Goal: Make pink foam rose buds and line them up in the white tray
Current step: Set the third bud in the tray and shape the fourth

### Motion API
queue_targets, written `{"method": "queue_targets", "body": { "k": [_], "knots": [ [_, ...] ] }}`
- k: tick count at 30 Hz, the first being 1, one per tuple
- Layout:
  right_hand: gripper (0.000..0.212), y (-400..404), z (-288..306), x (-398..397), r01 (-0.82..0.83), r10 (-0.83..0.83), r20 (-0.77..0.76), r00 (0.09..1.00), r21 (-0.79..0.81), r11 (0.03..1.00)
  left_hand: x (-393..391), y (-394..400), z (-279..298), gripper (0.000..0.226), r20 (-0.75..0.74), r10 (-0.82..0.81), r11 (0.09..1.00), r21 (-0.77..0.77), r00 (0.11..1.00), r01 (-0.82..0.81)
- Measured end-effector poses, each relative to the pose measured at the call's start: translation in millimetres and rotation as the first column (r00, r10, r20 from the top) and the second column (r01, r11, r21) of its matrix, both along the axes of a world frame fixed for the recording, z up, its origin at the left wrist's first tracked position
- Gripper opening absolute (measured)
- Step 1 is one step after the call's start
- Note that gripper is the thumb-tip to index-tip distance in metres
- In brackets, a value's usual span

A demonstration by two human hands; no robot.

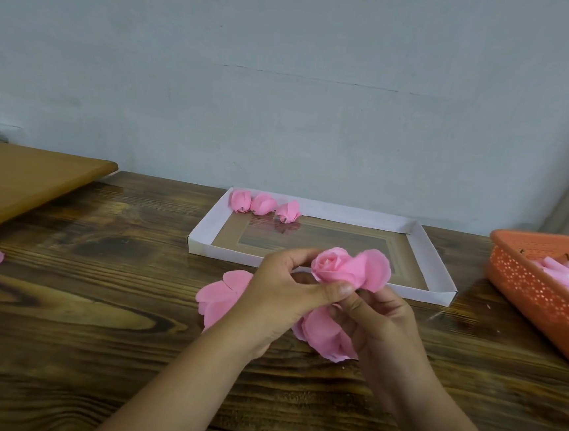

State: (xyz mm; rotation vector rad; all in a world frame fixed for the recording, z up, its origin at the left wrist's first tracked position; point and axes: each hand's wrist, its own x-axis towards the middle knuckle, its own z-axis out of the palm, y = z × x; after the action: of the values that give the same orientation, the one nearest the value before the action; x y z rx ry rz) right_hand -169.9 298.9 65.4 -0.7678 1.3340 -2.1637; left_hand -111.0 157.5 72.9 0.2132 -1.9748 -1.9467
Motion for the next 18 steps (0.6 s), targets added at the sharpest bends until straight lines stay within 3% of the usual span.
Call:
{"method": "queue_targets", "body": {
  "k": [4, 11, 14, 18],
  "knots": [
    [0.030, 0.1, -1.5, 0.0, 0.022, -0.021, -0.046, 0.999, 0.014, 1.000, 1.7, 0.1, 0.0, 0.033, -0.016, 0.008, 1.000, -0.012, 1.000, -0.008],
    [0.029, -0.4, -4.1, -1.4, 0.038, -0.035, -0.128, 0.991, 0.016, 0.999, 2.0, -0.8, 0.8, 0.023, -0.025, 0.048, 0.998, -0.038, 0.999, -0.049],
    [0.039, -0.9, -3.7, -3.1, 0.047, -0.048, -0.111, 0.993, -0.010, 0.999, 1.5, -1.0, 0.2, 0.021, -0.059, 0.065, 0.995, -0.071, 0.996, -0.069],
    [0.027, 1.2, -4.1, -6.6, 0.163, -0.167, -0.157, 0.973, -0.038, 0.986, 2.0, 0.6, 2.0, 0.036, -0.129, 0.053, 0.991, -0.116, 0.990, -0.068]
  ]
}}
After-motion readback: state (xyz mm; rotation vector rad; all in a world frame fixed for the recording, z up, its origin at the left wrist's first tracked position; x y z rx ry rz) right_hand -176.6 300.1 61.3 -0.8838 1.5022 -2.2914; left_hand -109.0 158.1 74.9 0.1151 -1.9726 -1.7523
